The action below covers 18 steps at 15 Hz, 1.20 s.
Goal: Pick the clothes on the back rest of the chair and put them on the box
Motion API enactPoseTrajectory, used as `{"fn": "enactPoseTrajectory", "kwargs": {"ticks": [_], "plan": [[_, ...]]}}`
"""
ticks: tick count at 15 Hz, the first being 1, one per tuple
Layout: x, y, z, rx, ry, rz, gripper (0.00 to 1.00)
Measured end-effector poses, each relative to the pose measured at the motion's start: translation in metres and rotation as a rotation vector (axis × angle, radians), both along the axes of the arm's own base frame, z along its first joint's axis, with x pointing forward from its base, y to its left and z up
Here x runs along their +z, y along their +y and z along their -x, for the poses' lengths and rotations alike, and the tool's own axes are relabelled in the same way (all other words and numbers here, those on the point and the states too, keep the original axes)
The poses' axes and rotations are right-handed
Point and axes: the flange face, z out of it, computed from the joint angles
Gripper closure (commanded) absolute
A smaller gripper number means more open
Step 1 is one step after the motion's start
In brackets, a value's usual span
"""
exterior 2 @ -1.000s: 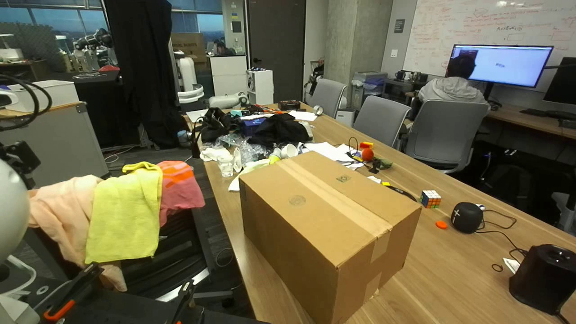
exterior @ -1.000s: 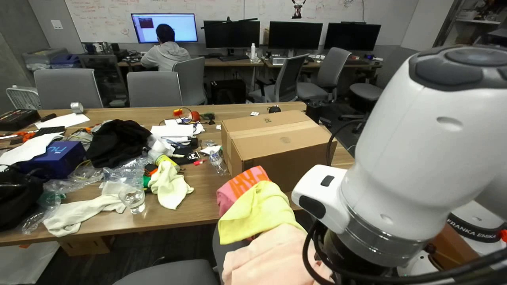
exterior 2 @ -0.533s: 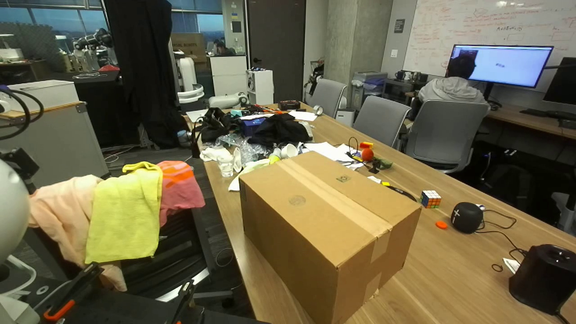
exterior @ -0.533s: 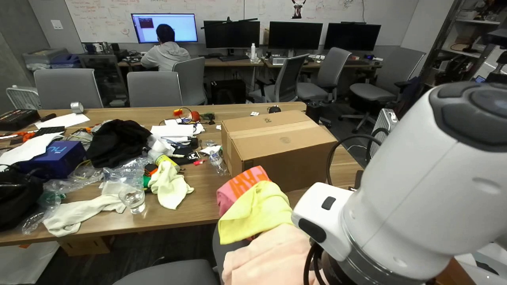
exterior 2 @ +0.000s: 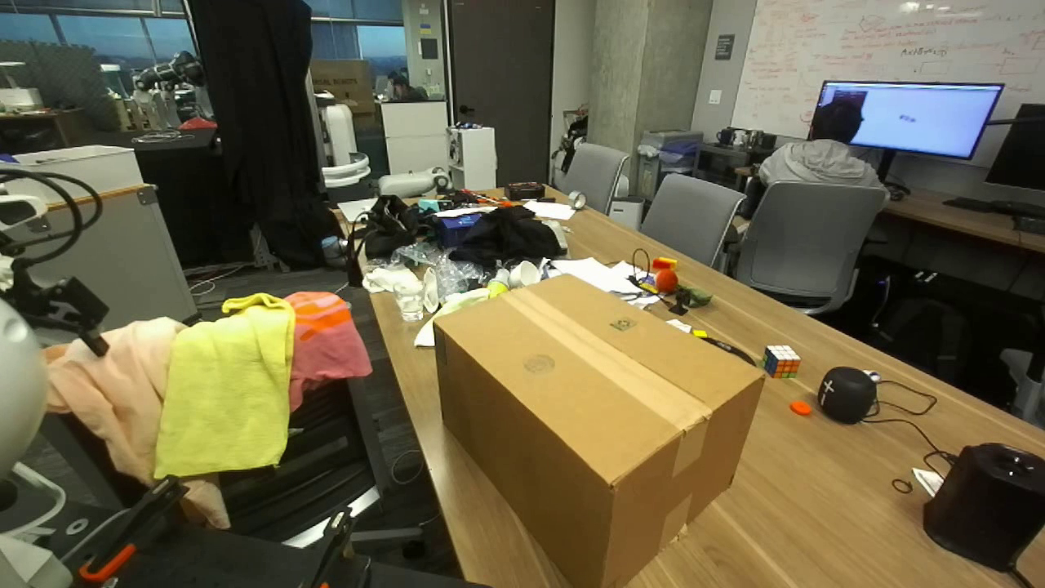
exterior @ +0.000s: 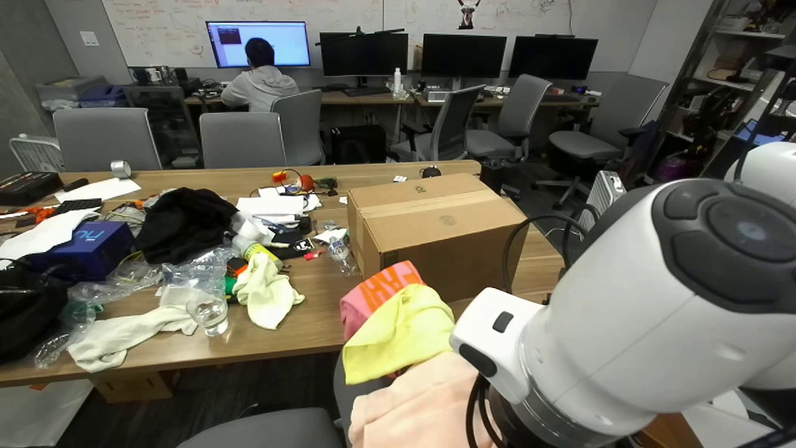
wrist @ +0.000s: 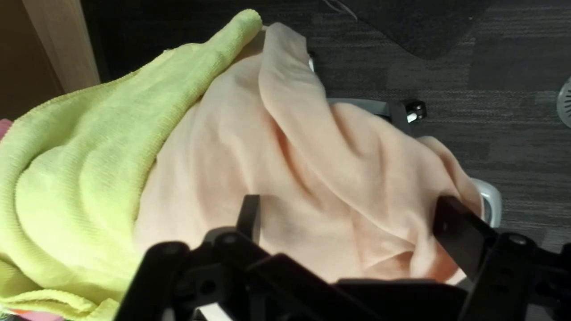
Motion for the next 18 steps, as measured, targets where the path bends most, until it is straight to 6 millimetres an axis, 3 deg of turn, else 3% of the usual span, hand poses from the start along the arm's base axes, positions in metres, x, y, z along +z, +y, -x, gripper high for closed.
{"fn": "enactPoseTrajectory", "kwargs": {"ticks": [2,11,15,18], "plan": [[-0.004,-0.003,-0.003,-0.003,-0.013,0.014,0.30],[0.001,-0.002,-0.013,-0.014,-0.045,0.009,0.98],[0.016,0.005,-0.020,-0.040,-0.056,-0.028,0.99],[0.039,0.013,-0.027,-0.061,-0.069,-0.080,0.99]]}}
